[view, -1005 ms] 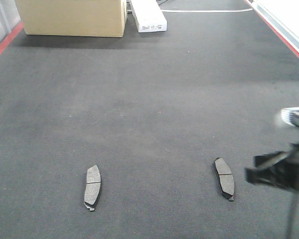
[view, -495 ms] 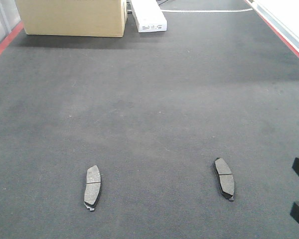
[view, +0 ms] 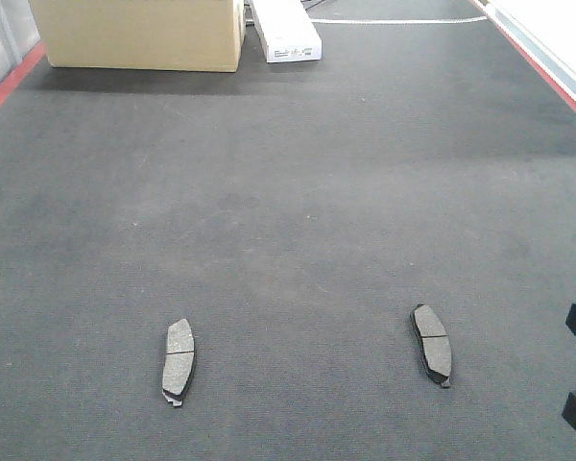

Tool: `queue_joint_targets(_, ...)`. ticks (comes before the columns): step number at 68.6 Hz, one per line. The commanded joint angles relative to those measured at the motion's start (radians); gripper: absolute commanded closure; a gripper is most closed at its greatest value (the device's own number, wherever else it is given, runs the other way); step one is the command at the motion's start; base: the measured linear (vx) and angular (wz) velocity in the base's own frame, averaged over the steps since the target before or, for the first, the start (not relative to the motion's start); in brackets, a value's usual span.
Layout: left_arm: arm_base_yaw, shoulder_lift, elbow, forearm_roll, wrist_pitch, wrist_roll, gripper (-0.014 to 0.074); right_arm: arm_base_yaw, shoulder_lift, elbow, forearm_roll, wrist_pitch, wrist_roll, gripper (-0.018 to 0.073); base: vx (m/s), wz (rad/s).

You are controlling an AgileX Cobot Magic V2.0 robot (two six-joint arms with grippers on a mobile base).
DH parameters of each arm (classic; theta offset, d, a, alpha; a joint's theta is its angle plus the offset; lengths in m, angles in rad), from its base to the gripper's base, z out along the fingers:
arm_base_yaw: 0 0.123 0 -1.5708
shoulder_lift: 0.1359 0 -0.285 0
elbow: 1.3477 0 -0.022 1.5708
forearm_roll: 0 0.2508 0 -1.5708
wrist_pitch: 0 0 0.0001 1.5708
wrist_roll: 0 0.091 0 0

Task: Move and align brake pads A on conveyor
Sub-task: 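Back the base away from the conveyor, grippers empty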

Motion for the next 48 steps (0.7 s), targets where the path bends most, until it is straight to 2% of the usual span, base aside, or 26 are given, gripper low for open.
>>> queue_joint_targets(1, -0.002, 0.015, -0.022, 0.001, -0.074, -0.007, 0.0603, -0.002, 0.002, -0.028, -0.002, -0.068, -0.011, 0.0569, 0.00, 0.00)
queue_joint_targets(25, -0.002, 0.015, -0.022, 0.001, -0.074, -0.007, 0.0603, -0.002, 0.002, -0.028, -0.002, -0.068, -0.011, 0.0569, -0.02, -0.01)
queue_joint_targets(48, -0.002, 0.015, -0.022, 0.001, -0.074, -0.007, 0.0603, -0.002, 0.002, -0.028, -0.002, -0.069, -0.011, 0.0569, -0.21, -0.05)
